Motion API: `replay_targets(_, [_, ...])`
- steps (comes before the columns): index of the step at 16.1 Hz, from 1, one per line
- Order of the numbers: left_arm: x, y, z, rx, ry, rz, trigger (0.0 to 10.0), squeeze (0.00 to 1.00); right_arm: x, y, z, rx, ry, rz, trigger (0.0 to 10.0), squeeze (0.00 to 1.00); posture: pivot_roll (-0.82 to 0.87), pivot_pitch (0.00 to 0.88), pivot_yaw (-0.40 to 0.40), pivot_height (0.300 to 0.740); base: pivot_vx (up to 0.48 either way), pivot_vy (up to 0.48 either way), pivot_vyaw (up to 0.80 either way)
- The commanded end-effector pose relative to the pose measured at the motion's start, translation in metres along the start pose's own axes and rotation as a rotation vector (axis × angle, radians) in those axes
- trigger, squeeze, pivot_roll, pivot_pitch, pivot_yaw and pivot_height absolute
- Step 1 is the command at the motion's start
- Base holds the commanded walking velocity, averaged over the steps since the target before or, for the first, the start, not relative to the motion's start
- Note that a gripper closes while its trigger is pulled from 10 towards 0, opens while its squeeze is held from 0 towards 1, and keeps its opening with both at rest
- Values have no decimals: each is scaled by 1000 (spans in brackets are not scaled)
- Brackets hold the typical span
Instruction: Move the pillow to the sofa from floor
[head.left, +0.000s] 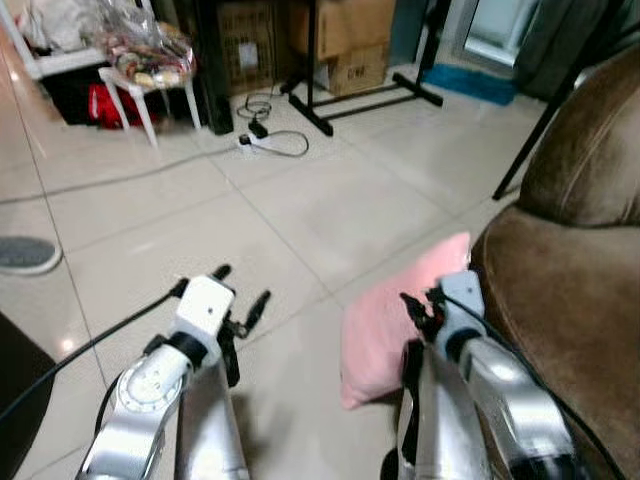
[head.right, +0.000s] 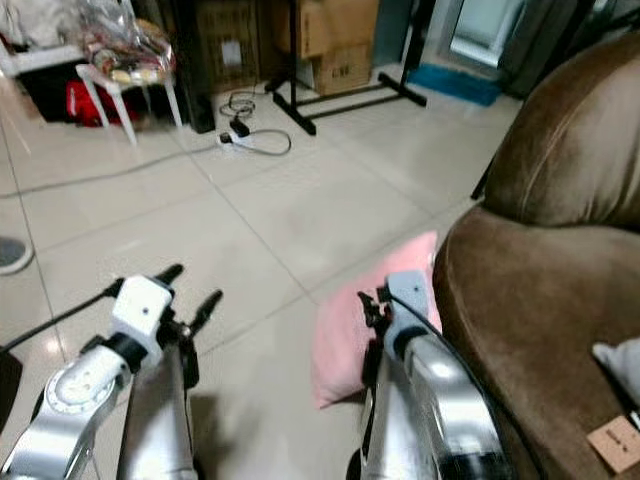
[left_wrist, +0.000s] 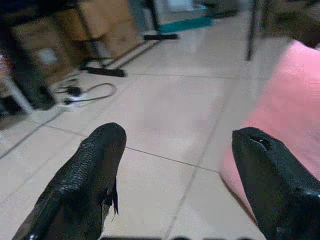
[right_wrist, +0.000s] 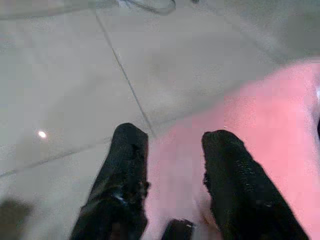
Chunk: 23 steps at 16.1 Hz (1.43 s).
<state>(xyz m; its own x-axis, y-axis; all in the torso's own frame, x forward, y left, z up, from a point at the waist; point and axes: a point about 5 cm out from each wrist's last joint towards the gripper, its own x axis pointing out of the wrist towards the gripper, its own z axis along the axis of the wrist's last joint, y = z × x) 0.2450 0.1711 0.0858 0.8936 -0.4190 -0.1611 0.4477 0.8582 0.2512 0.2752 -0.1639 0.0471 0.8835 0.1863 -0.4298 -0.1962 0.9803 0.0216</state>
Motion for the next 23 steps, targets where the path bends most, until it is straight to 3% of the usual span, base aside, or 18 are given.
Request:
replay_targets(1, [4, -1, 2, 4, -1, -46, 10000, 0, 7, -12, 3, 8, 4, -81, 10000, 1000, 45, 13, -22, 395, 0, 0, 0])
replay_targets(5, [8, -10, 10, -26, -48, -207, 10000, 0, 23, -30, 13, -1, 11, -244, 10000, 1000, 50, 12, -19, 395, 0, 0, 0])
replay_targets(7, [8, -13, 9, -38, -38, -251, 10000, 0, 28, -33, 12, -68, 60, -298, 10000, 1000, 45, 11, -9, 395, 0, 0, 0])
replay_targets(8, [8, -13, 9, -40, -35, -262, 10000, 0, 31, -35, 8, -103, 102, -327, 10000, 0, 44, 10, -6, 395, 0, 0, 0])
replay_targets(12, [7, -11, 9, -40, -32, -281, 10000, 0, 33, -37, -13, -218, 211, -396, 10000, 0, 47, 3, 1, 395, 0, 0, 0])
replay_targets(14, [6, -11, 8, -44, -20, -304, 10000, 0, 33, -38, -21, -207, 254, -406, 10000, 0, 47, 0, 3, 395, 0, 0, 0])
replay_targets(15, [5, -12, 7, -45, -16, -310, 10000, 0, 33, -37, -23, -189, 264, -403, 9216, 0, 48, 0, 3, 395, 0, 0, 0])
replay_targets(16, [4, -12, 7, -46, -10, -320, 10000, 0, 34, -36, -26, -156, 274, -388, 4431, 0, 48, 0, 4, 395, 0, 0, 0])
replay_targets(17, [3, -11, 6, -45, -8, -323, 10000, 0, 35, -34, -28, -131, 278, -371, 2941, 0, 48, 0, 4, 395, 0, 0, 0])
replay_targets(18, [3, -11, 6, -45, -8, -323, 10000, 0, 35, -33, -29, -134, 276, -364, 471, 0, 48, 0, 3, 395, 0, 0, 0])
replay_targets(23, [3, -10, 7, -47, -6, -318, 10000, 0, 37, -30, -31, -141, 264, -341, 0, 0, 47, 9, 3, 395, 0, 0, 0])
